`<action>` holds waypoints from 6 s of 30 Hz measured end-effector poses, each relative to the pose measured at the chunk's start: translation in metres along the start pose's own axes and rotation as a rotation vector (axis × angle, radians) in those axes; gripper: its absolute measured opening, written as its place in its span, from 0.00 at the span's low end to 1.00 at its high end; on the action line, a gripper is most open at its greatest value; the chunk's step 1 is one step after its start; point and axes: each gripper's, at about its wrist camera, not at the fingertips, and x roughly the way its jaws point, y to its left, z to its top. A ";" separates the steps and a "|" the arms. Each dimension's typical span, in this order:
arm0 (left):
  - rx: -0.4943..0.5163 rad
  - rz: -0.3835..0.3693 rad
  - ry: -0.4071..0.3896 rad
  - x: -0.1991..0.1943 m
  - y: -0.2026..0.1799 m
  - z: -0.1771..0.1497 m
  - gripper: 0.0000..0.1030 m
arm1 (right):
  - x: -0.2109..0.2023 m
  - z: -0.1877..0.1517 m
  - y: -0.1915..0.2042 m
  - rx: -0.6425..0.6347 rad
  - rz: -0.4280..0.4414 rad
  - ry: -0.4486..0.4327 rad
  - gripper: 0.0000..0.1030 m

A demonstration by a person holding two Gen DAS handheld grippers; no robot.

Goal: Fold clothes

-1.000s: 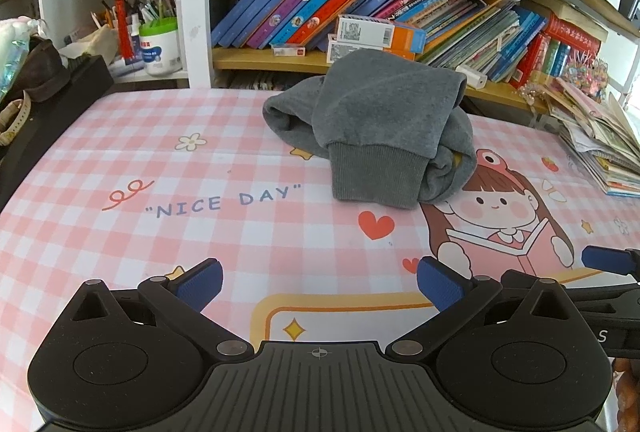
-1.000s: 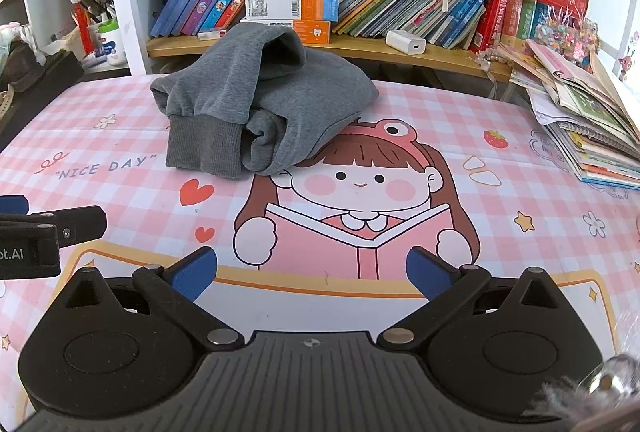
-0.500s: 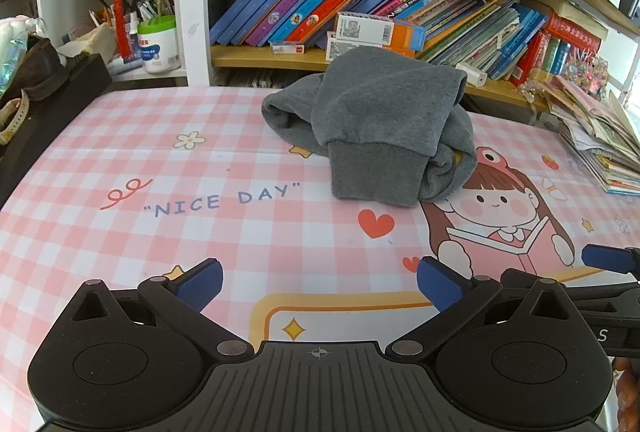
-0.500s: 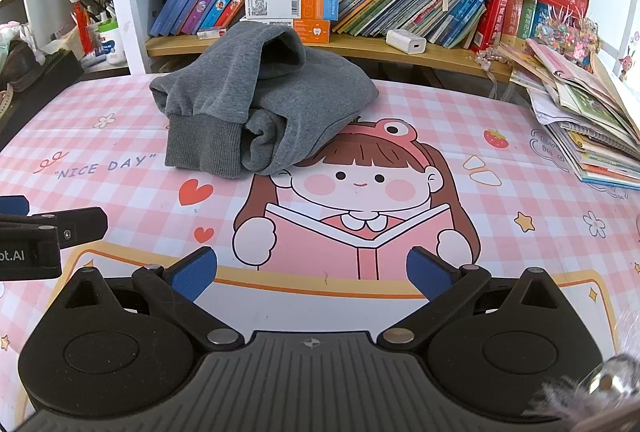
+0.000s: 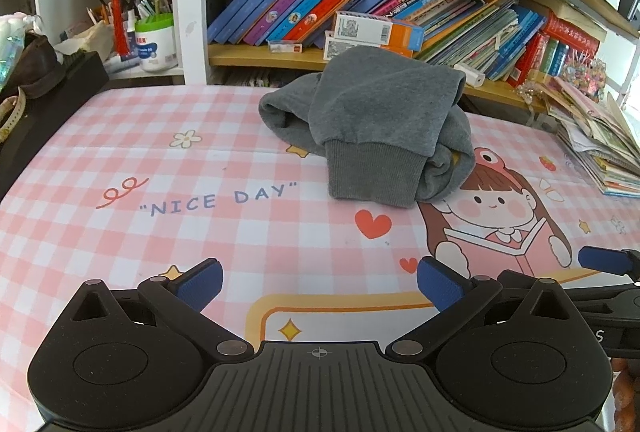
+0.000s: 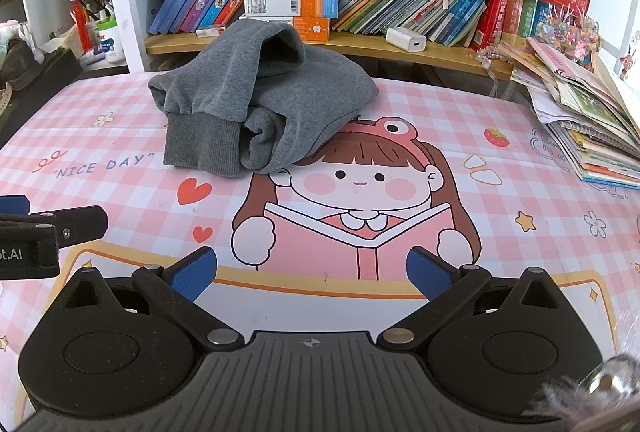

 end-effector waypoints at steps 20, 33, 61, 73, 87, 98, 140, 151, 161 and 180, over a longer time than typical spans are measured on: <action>0.004 -0.037 -0.007 0.002 0.000 0.004 1.00 | 0.004 0.002 -0.001 0.000 -0.010 0.001 0.99; 0.003 -0.050 -0.002 0.008 0.000 0.006 1.00 | 0.010 0.004 -0.001 -0.010 -0.008 0.011 0.99; -0.014 -0.076 0.063 0.027 0.005 0.008 1.00 | 0.027 0.006 0.001 -0.029 -0.006 0.046 0.99; -0.124 -0.057 0.077 0.038 0.023 0.014 1.00 | 0.035 0.043 -0.002 -0.068 0.003 -0.041 0.99; -0.216 -0.070 0.086 0.050 0.045 0.015 1.00 | 0.082 0.148 0.042 -0.209 0.110 -0.141 0.99; -0.271 -0.060 0.080 0.050 0.058 0.016 1.00 | 0.113 0.147 0.014 -0.071 0.185 -0.032 0.15; -0.466 -0.438 0.087 0.064 0.032 0.044 0.07 | -0.147 -0.033 -0.172 0.396 -0.264 -0.163 0.09; -0.265 -0.217 -0.512 -0.020 0.052 0.185 0.04 | -0.117 -0.037 -0.131 0.201 -0.003 0.001 0.09; 0.113 -0.517 -0.444 -0.018 -0.080 0.176 0.05 | -0.100 -0.044 -0.044 -0.328 0.250 0.128 0.09; -0.122 -0.210 -0.068 0.023 0.051 0.047 0.67 | -0.076 -0.039 -0.091 -0.136 0.155 0.141 0.11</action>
